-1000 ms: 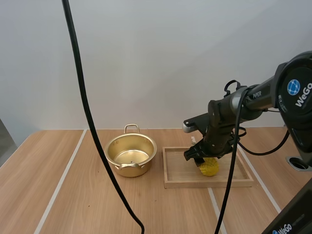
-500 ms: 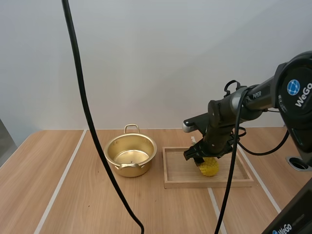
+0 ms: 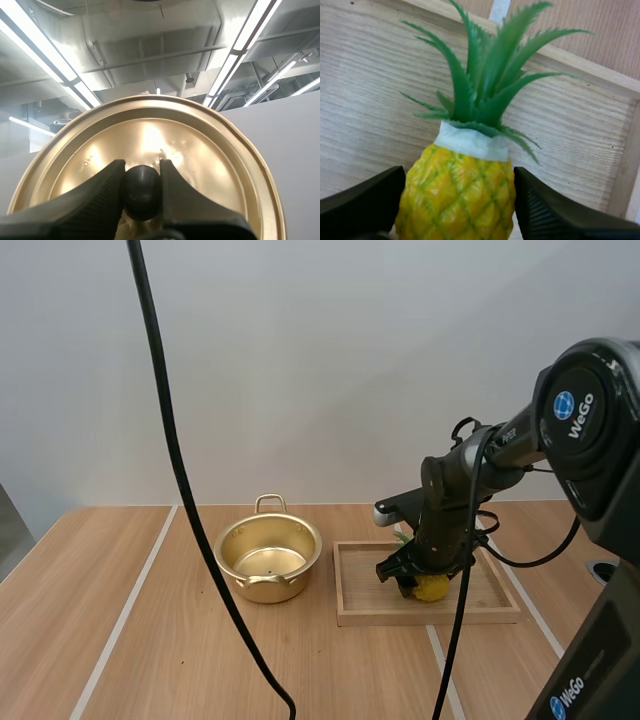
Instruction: Open the pot, put the pineapple inside, and close it
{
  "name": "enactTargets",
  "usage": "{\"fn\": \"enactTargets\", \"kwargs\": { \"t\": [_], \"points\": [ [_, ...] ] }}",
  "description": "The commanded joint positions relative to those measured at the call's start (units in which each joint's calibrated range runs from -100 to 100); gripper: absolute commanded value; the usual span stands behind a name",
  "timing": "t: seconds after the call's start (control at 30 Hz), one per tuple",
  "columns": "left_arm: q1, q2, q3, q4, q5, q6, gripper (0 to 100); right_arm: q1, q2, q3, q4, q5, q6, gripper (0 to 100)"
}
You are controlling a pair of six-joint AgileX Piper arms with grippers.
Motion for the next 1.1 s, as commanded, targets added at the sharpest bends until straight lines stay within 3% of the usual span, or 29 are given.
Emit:
{"fn": "enactTargets", "kwargs": {
  "t": [0.0, 0.03, 0.1, 0.13, 0.7, 1.07],
  "points": [
    [0.05, -0.35, -0.36, 0.02, -0.63, -0.37, 0, 0.03, -0.09, 0.12, -0.21, -0.26, 0.37, 98],
    [0.05, -0.35, -0.36, 0.02, -0.63, -0.37, 0, 0.03, -0.09, 0.12, -0.49, -0.26, 0.37, 82],
    [0.05, -0.35, -0.36, 0.02, -0.63, -0.37, 0, 0.03, -0.09, 0.12, -0.49, 0.38, -0.81, 34],
    [0.05, -0.35, -0.36, 0.02, -0.63, -0.37, 0, 0.03, -0.09, 0.12, -0.49, 0.45, -1.15, 2],
    [0.05, -0.35, -0.36, 0.02, -0.63, -0.37, 0, 0.03, -0.62, -0.04, -0.49, -5.37, -1.15, 0],
    [0.05, -0.35, -0.36, 0.02, -0.63, -0.37, 0, 0.03, -19.52, -0.72, -0.13, -32.04, -1.15, 0]
  ]
}}
